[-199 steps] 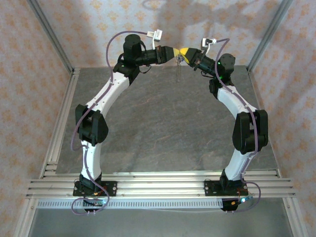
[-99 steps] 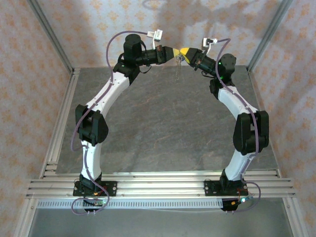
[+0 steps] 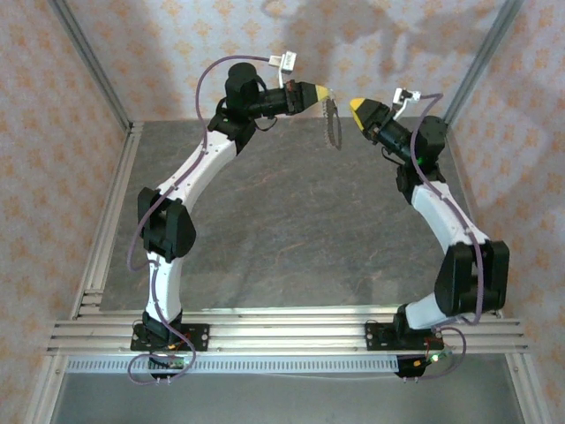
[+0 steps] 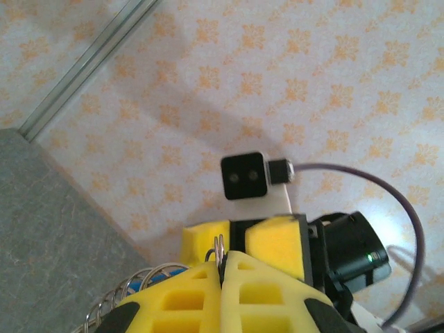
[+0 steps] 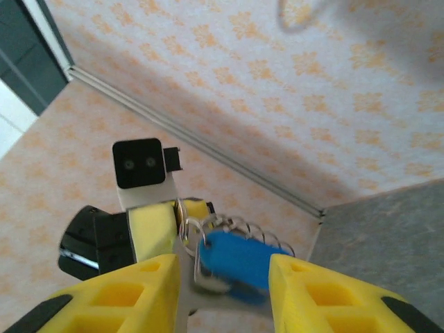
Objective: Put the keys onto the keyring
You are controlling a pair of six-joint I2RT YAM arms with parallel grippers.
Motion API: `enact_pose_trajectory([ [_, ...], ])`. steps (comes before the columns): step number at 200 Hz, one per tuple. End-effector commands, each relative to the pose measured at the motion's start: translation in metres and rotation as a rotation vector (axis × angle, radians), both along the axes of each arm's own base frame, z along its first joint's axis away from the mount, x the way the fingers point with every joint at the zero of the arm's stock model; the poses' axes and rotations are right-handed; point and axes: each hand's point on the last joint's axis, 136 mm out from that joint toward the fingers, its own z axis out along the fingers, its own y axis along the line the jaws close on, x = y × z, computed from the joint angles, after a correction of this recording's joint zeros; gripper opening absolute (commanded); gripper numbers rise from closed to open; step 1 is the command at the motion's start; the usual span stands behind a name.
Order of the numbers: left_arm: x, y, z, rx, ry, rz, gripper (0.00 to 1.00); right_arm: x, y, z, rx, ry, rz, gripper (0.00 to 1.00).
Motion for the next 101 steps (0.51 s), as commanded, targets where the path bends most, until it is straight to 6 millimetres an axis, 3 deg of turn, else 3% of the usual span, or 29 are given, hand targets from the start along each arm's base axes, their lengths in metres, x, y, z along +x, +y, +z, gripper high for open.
enact_pose_trajectory([
  [1,-0.009,0.002,0.027,-0.058,-0.070,0.003,0.00,-0.007,-0.013,-0.005,-0.141,-0.035,-0.144,0.39],
  [27,-0.012,0.002,0.027,-0.056,-0.074,0.002,0.00,-0.009,-0.003,-0.012,-0.207,-0.038,-0.146,0.40],
  [70,-0.017,0.001,0.029,-0.057,-0.075,-0.002,0.00,-0.018,0.034,-0.017,-0.354,-0.075,-0.087,0.42],
  [101,-0.019,-0.001,0.031,-0.058,-0.079,-0.009,0.00,-0.021,0.041,-0.014,-0.402,-0.097,-0.088,0.42],
])
